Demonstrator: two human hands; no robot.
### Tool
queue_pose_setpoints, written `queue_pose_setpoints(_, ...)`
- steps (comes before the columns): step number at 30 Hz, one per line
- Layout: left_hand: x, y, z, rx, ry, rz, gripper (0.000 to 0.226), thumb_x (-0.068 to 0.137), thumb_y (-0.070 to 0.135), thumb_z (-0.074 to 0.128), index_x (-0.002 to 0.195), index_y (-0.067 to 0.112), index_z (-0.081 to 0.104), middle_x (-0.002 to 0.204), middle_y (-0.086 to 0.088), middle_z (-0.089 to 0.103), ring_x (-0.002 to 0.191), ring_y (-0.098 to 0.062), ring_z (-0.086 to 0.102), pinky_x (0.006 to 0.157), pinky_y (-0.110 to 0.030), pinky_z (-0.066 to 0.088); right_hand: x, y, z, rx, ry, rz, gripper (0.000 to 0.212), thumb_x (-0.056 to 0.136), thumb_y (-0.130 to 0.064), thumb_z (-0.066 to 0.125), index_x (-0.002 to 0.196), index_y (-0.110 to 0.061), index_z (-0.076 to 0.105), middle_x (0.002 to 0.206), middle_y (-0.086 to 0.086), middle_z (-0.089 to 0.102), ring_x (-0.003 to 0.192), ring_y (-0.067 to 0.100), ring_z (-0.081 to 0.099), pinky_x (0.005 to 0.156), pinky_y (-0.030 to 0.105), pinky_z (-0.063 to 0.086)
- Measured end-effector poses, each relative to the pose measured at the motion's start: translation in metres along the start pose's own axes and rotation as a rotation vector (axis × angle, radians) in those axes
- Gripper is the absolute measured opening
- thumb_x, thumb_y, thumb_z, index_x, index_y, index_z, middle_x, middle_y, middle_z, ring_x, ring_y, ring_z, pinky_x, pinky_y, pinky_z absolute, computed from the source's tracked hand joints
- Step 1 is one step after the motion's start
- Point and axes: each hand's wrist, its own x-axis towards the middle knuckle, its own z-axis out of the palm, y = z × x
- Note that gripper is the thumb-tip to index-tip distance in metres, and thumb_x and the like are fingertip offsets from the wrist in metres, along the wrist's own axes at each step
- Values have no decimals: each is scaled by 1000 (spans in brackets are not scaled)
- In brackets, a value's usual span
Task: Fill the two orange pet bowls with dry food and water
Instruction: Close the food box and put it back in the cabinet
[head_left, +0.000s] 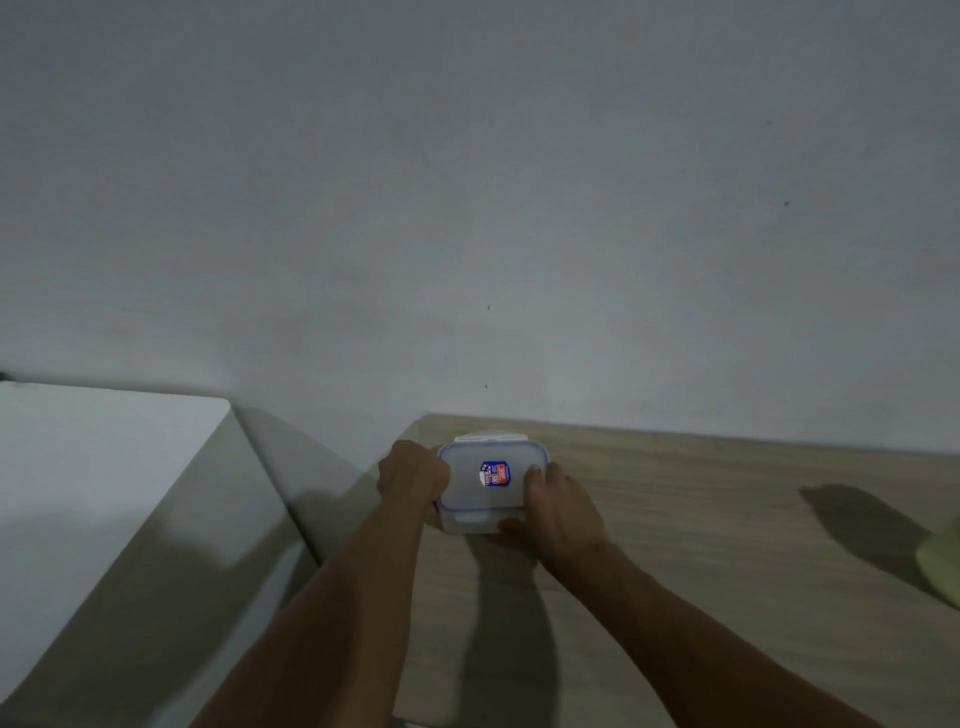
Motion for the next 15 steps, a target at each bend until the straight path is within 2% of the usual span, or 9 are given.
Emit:
queue_pose_setpoints(2,-5,3,-2,24,10,15,35,75,9,64,108,-4,64,113,-24,65,105,-40,65,83,-49,58,-1,-2,-3,-22,8,-8,79,89,-41,65,146,1,31,141,21,40,123,35,49,96,34,41)
queue_pose_setpoints(6,-10,7,-3,88,29,23,36,81,12,61,115,-2,62,119,-23,64,111,-39,63,87,-48,56,10,0,-26,93,-28,0,67,75,-47,78,126,-10,57,128,15,58,115,30,57,85,29,43)
queue_pose_setpoints(8,-13,8,-3,96,22,22,36,83,12,61,116,-3,61,120,-24,63,111,-39,63,89,-47,56,20,3,-35,167,-49,18,84,67,-47,85,134,-14,48,131,14,56,118,30,55,87,31,45)
queue_pose_setpoints(11,-12,9,-4,114,23,13,35,88,11,60,119,-5,59,124,-24,62,116,-39,60,94,-40,53,39,2,-43,129,-192,12,119,64,-43,88,156,-23,16,151,13,40,132,33,45,100,42,49)
queue_pose_setpoints(13,-13,9,-3,122,29,14,35,91,11,58,121,-6,56,128,-25,59,119,-38,58,95,-39,50,48,0,-50,170,-315,39,120,64,-35,90,156,-26,14,155,9,32,126,35,49,88,48,58)
queue_pose_setpoints(15,-11,8,-3,118,30,16,34,93,11,55,122,-6,55,129,-24,58,120,-38,57,95,-39,49,57,-1,-56,210,-394,62,113,62,-29,93,152,-26,24,150,9,34,114,37,57,76,49,62)
